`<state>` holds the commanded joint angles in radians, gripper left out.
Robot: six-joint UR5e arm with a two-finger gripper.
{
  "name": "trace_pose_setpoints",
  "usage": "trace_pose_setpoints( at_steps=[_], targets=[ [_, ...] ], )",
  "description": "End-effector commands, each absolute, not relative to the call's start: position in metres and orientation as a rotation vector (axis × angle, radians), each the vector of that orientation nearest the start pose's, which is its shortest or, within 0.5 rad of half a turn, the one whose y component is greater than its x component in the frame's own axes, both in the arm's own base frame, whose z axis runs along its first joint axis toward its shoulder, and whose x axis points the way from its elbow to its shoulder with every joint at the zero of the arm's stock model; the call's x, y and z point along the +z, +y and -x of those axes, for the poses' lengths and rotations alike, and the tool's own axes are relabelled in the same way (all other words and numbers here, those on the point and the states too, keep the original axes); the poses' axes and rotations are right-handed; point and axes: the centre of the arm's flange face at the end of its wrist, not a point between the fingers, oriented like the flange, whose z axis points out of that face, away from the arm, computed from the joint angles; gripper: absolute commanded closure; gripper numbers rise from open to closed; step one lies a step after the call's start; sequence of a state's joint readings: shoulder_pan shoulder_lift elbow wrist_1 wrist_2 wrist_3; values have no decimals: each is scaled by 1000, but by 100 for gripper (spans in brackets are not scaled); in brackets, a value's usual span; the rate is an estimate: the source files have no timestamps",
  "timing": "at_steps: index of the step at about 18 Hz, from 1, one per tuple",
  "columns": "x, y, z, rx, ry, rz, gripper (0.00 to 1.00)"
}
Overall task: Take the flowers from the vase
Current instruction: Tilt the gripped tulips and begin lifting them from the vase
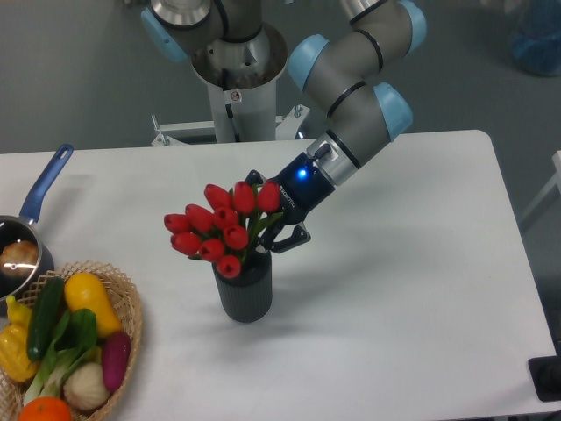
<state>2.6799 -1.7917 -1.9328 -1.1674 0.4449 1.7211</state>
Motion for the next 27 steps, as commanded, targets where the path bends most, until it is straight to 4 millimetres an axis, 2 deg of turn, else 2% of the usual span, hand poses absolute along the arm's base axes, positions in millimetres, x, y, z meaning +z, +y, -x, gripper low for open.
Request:
trace_pose_setpoints(
  at_steps=[15, 18, 20, 23, 27],
  targets=[
    [308, 426, 360, -384, 438, 1864, 48],
    [308, 425, 359, -387, 430, 1856, 57],
    [308, 424, 359, -386, 429, 1856, 57],
    [306, 423, 358, -389, 424, 1856, 68],
    [307, 421, 359, -385, 420, 1855, 68]
  ],
)
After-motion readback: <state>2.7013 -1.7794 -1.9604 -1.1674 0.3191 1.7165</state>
